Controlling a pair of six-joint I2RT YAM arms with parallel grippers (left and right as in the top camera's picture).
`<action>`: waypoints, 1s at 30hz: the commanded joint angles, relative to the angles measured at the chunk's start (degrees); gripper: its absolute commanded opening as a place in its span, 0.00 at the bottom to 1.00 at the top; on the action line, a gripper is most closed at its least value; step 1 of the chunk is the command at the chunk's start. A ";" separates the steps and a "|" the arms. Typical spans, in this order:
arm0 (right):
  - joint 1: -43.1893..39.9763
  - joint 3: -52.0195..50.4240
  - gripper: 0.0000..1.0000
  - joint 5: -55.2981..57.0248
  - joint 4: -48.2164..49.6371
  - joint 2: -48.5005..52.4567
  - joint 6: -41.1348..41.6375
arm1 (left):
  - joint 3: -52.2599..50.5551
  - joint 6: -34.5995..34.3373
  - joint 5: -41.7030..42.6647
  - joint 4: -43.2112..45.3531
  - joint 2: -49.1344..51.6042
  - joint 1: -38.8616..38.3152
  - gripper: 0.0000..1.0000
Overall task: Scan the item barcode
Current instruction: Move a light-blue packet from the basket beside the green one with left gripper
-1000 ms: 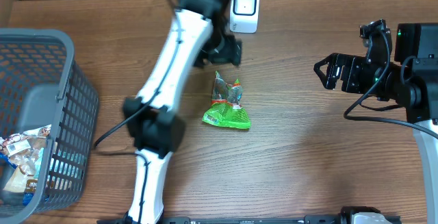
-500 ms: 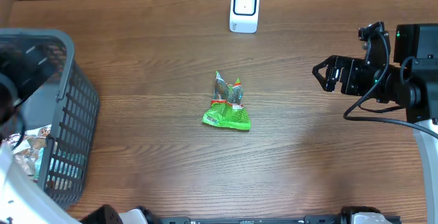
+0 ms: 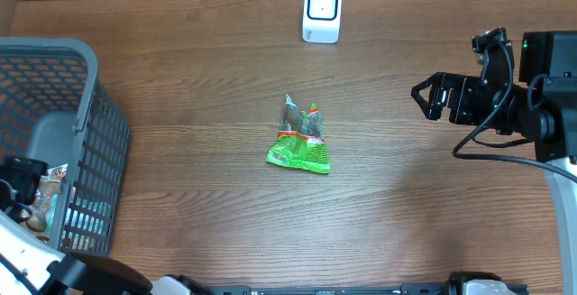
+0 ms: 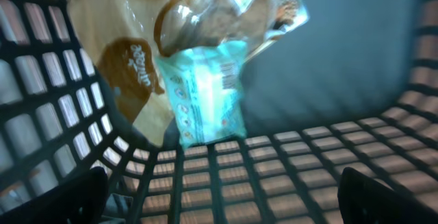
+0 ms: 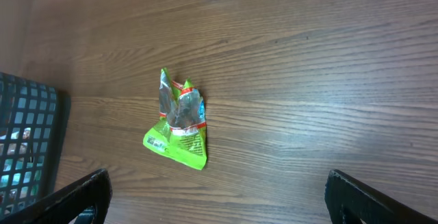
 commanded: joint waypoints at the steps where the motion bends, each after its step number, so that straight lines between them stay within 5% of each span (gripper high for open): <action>1: 0.11 1.40 1.00 0.13 0.22 -0.57 -0.48 | -13.07 -2.27 -3.87 8.46 -0.61 0.00 0.98; 8: 0.11 1.40 1.00 0.13 0.09 -0.57 -0.46 | -29.68 -3.26 -3.34 26.27 -0.59 -0.68 0.97; 11: 0.11 1.40 1.00 0.11 -0.11 -0.57 -0.44 | -32.61 -3.08 -4.13 29.66 -0.59 -0.68 0.89; 16: 0.11 1.40 1.00 0.11 -0.11 -0.57 -0.44 | -32.70 -3.26 -2.56 31.32 -0.63 -0.68 0.20; 18: 0.11 1.40 1.00 0.11 -0.11 -0.57 -0.42 | -31.87 -3.26 -1.25 31.17 -0.63 -0.68 0.04; 24: 0.11 1.40 1.00 0.11 0.13 -0.57 -0.42 | -22.36 -3.06 2.64 25.49 -0.63 -0.68 0.04; 30: 0.11 1.40 1.00 0.11 0.11 -0.57 -0.39 | 2.01 -0.33 8.96 9.70 -0.68 -3.32 0.04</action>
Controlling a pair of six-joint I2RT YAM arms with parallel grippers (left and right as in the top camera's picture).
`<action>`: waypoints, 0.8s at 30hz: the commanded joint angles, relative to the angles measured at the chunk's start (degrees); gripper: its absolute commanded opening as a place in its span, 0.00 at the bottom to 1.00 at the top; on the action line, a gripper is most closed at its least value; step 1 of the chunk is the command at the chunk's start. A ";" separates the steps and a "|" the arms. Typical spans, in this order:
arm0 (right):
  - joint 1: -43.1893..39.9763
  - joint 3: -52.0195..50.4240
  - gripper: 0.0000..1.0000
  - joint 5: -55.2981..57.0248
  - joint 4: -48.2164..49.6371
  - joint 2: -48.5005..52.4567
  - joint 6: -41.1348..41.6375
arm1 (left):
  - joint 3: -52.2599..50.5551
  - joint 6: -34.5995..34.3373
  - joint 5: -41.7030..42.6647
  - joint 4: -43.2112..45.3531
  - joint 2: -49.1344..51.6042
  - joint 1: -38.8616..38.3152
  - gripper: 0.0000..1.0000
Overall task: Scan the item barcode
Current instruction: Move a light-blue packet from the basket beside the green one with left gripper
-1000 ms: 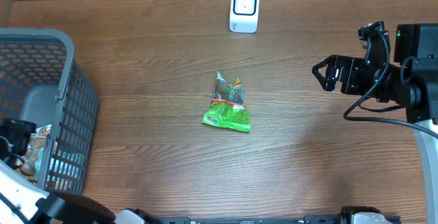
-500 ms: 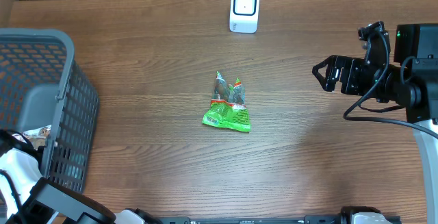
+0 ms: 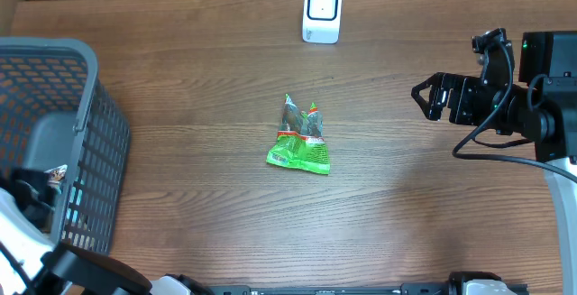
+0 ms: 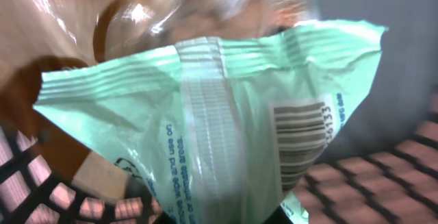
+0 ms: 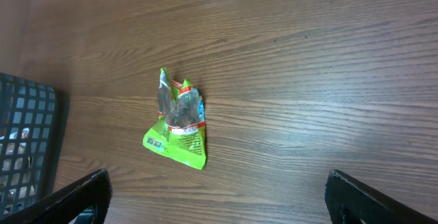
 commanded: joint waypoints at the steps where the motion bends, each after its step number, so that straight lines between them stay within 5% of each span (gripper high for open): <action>1: 0.11 1.40 1.00 -0.09 0.28 -0.57 -0.39 | 15.34 2.99 6.29 -6.34 -0.81 -3.10 0.04; 3: 0.11 1.40 1.00 -0.07 0.28 -0.57 -0.37 | 28.70 7.28 10.75 -13.49 -0.81 -8.09 0.04; 8: 0.11 1.40 1.00 -0.07 0.61 -0.57 -0.39 | 40.92 17.05 12.57 -19.61 -0.87 -25.03 0.04; 16: 0.11 1.40 1.00 -0.09 0.70 -0.57 -0.17 | 30.34 19.54 7.02 -15.19 3.10 -58.12 0.04; 20: 0.11 1.40 1.00 -0.07 0.68 -0.57 -0.17 | 24.39 18.71 5.01 -11.02 8.96 -66.53 0.05; 24: 0.11 1.36 1.00 -0.07 0.72 -0.57 -0.20 | 22.16 8.70 -6.71 -10.99 18.21 -72.08 0.04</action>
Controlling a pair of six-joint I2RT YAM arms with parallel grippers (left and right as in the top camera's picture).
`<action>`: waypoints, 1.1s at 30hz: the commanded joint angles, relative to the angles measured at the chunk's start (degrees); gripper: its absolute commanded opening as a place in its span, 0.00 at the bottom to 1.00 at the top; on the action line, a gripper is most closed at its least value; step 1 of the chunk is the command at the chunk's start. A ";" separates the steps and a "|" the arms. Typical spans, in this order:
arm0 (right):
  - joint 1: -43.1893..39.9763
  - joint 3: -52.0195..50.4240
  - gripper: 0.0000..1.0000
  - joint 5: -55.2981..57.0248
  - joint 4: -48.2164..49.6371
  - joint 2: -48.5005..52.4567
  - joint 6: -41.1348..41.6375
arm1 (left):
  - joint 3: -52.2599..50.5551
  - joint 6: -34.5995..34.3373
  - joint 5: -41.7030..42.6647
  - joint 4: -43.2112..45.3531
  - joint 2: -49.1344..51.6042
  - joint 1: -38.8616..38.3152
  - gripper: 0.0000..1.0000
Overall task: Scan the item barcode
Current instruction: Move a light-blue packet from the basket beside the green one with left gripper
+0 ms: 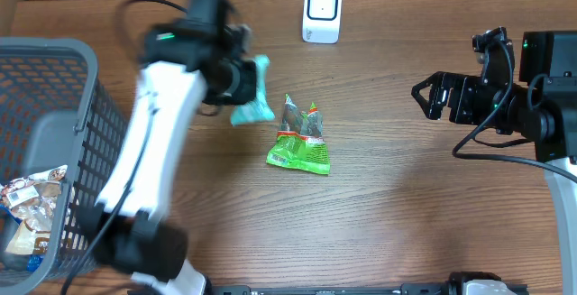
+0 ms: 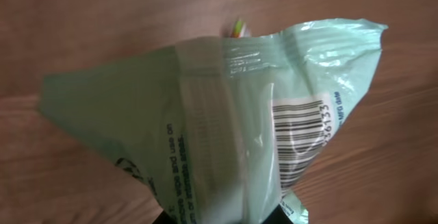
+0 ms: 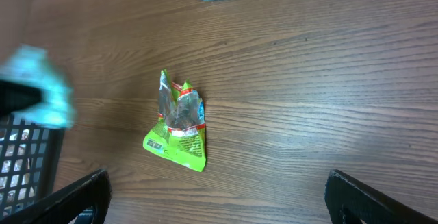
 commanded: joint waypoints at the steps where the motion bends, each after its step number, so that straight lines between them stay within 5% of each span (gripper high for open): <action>1: 0.11 1.36 1.00 -0.09 0.31 -0.57 -0.20 | -1.81 -10.75 -14.21 -0.57 7.48 -3.61 0.04; 7: 0.11 1.14 1.00 -0.09 0.31 -0.57 -0.20 | -2.10 -14.10 -13.53 0.26 18.64 -5.11 0.07; 8: 0.11 1.11 1.00 -0.07 0.33 -0.57 -0.20 | -2.10 -13.77 -11.61 0.52 20.06 -5.20 0.31; 10: 0.11 1.14 1.00 -0.07 0.33 -0.57 -0.20 | -2.08 -11.80 -7.69 0.98 20.92 -5.18 0.55; 13: 0.11 1.14 1.00 -0.07 0.35 -0.57 -0.20 | -0.81 -7.48 -0.55 1.49 20.35 -5.11 0.65; 18: 0.11 1.14 1.00 -0.07 0.33 -0.57 -0.20 | 10.71 -2.89 5.57 -4.48 18.40 -4.33 0.64; 25: 0.11 1.14 1.00 -0.09 0.33 -0.57 -0.20 | 42.12 -3.98 -1.70 -21.68 12.37 5.99 0.61; 33: 0.11 1.14 1.00 -0.09 0.33 -0.57 -0.20 | 34.93 -8.52 -10.10 -21.66 -8.79 28.63 0.64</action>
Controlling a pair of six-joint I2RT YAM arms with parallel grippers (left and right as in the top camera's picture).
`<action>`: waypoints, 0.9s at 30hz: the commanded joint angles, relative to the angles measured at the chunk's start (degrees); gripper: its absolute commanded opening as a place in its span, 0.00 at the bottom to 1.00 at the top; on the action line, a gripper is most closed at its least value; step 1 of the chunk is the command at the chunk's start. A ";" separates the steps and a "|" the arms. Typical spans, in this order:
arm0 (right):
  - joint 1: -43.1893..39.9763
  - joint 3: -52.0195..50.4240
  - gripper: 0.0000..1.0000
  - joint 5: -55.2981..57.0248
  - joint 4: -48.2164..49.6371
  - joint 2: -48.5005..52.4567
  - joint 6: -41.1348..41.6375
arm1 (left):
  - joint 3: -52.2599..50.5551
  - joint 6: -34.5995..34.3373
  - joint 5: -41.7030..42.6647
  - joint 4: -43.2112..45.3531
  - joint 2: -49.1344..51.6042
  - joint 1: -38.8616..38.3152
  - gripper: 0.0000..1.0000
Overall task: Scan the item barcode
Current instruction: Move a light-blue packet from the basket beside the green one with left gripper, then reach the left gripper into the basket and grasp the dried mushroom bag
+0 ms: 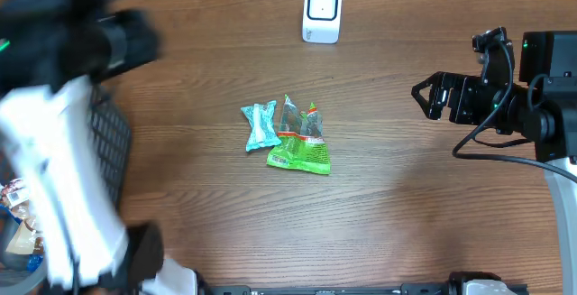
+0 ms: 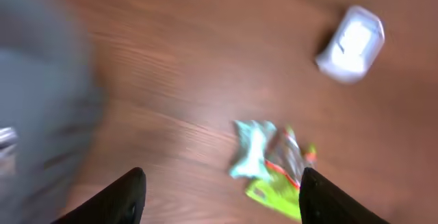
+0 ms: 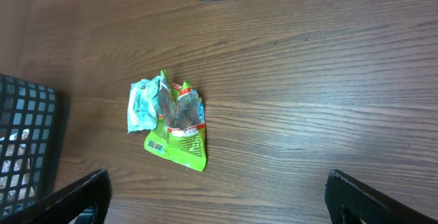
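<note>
A teal snack packet (image 1: 261, 125) lies flat on the wooden table, touching the left side of a green packet (image 1: 302, 143); both also show in the right wrist view, the teal packet (image 3: 142, 104) and the green packet (image 3: 179, 131). The white scanner (image 1: 322, 11) stands at the table's far edge. My left gripper (image 2: 220, 177) is open and empty, well back and left of the packets, and its view is motion-blurred; the teal packet (image 2: 252, 148) shows ahead of it. My right gripper (image 3: 217, 183) hangs open and empty over the table's right side.
A grey mesh basket (image 3: 27, 148) with more packets inside stands at the table's left edge, partly hidden by my blurred left arm (image 1: 63, 133). Bare wooden tabletop (image 1: 406, 205) lies between the packets and the right arm.
The teal packet, then held in my left gripper above the table near the green packet, now lies on the table beside it. The left gripper has opened and drawn back to the left.
My left gripper was open inside the basket facing the teal packet. Then it was shut on that packet in the basket, then held it over the table left of the green packet. Now the packet rests there and the gripper is open. The right arm stayed still.
</note>
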 commanded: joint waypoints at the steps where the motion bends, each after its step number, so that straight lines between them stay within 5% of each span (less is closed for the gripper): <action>1: 0.11 1.14 1.00 -0.11 0.26 -0.57 -0.20 | -7.98 -4.66 -8.83 -0.61 -9.01 11.54 0.65; 6: 0.11 1.11 1.00 -0.11 0.28 -0.57 -0.20 | -20.85 -11.39 -18.43 0.35 -11.89 25.57 0.76; 15: 0.11 1.11 1.00 -0.11 -0.02 -0.57 -0.20 | -41.92 -14.45 -18.73 11.76 -9.66 39.19 0.77; 24: 0.11 0.66 1.00 -0.11 0.00 0.55 -0.22 | -63.65 -16.33 -22.03 28.20 -9.66 41.62 0.82; 27: 0.11 0.66 1.00 -0.11 -0.85 1.90 -0.22 | -68.35 -16.13 -24.50 33.57 -9.66 42.32 0.98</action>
